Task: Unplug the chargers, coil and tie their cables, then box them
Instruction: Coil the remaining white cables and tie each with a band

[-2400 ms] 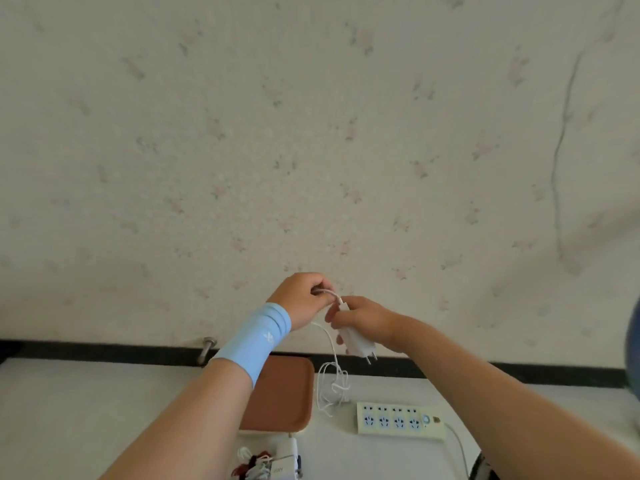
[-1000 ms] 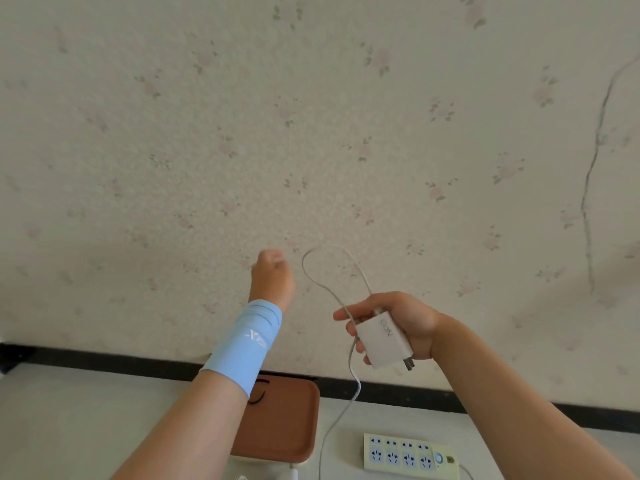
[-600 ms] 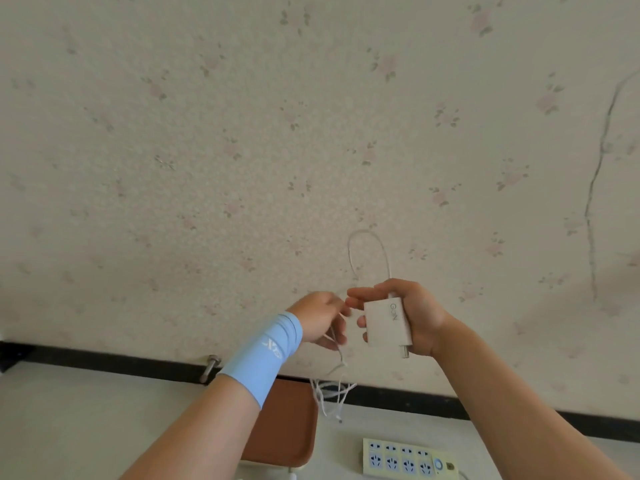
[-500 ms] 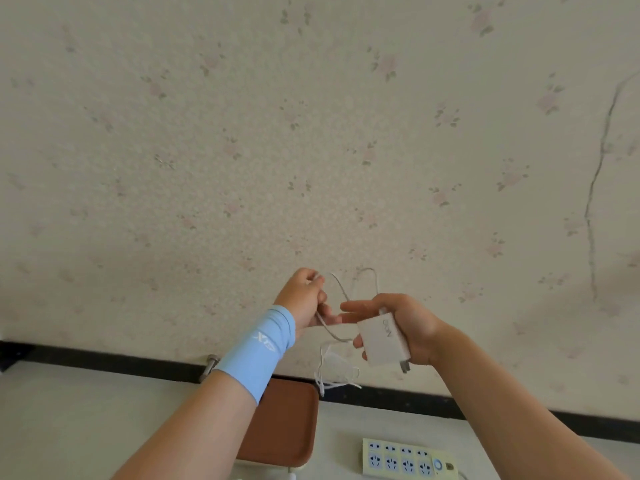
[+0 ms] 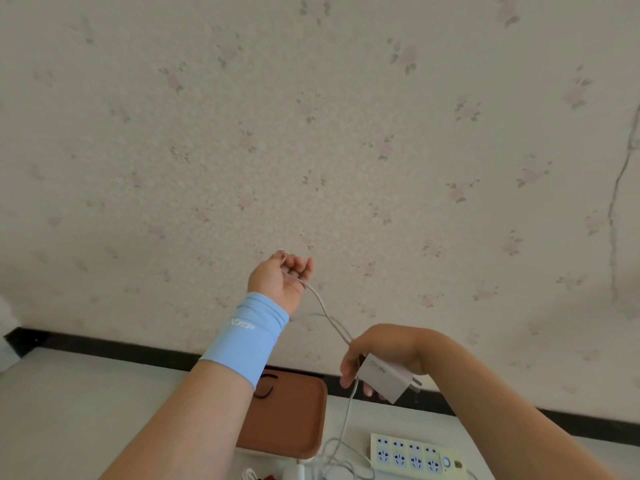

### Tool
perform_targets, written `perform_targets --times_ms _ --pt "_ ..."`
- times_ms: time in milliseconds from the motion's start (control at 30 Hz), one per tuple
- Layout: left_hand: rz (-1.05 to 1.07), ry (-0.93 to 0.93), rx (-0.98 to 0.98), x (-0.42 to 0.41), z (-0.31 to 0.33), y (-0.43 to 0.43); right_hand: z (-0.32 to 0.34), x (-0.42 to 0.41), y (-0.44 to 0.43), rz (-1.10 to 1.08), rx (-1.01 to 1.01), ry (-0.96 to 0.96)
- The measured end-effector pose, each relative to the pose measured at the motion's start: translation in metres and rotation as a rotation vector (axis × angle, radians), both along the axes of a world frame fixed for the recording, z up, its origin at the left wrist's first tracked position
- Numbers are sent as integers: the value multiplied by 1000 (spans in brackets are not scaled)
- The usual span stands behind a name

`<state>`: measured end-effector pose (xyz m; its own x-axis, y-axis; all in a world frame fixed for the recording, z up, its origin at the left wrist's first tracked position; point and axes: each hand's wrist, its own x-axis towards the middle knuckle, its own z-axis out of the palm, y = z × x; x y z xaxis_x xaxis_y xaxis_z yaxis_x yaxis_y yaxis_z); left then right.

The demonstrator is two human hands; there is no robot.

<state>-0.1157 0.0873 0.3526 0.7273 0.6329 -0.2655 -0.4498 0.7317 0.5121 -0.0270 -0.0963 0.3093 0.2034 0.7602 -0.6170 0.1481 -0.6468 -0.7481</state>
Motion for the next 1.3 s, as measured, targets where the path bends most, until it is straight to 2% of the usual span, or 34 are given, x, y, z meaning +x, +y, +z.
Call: perform_targets --times_ms 167,267,333,400,500,533,600,700,800,867,933,1033,1100,1200,1300 --pt "-224 262 294 -8 -5 -14 14 12 -8 -168 267 369" --pt "-348 254 374 -13 -6 -23 21 17 -9 -256 464 546" --pt "-435 250 523 -14 -9 -29 25 18 -10 -319 559 614" --pt "-377 308 719 -12 -14 -33 27 17 -10 -376 619 697" --pt "-107 477 1003 -4 -17 -29 28 18 -9 -449 689 823" --pt "-78 526 1093 -2 -17 -28 28 19 -8 -452 715 859" --pt "-231 617 1273 -2 -20 -28 29 20 -8 -449 768 917" --pt "-671 694 1463 -2 -31 -42 32 19 -8 -498 821 965" --pt "-838 607 1408 -2 -36 -51 33 20 -9 -598 857 968" --pt "-785 615 1416 -2 -35 -46 32 24 -10 -696 838 882" --pt "-664 587 1330 -2 -31 -43 29 26 -12 -711 718 668" --pt "-472 421 984 -2 -23 -42 27 15 -12 -559 471 327" --pt "-386 334 804 -2 -20 -40 26 6 -11 -416 373 273" --pt "-328 316 729 -2 -18 -40 28 0 -11 -281 324 196" --pt "-294 335 759 -2 -18 -44 30 0 -10 -277 308 108"
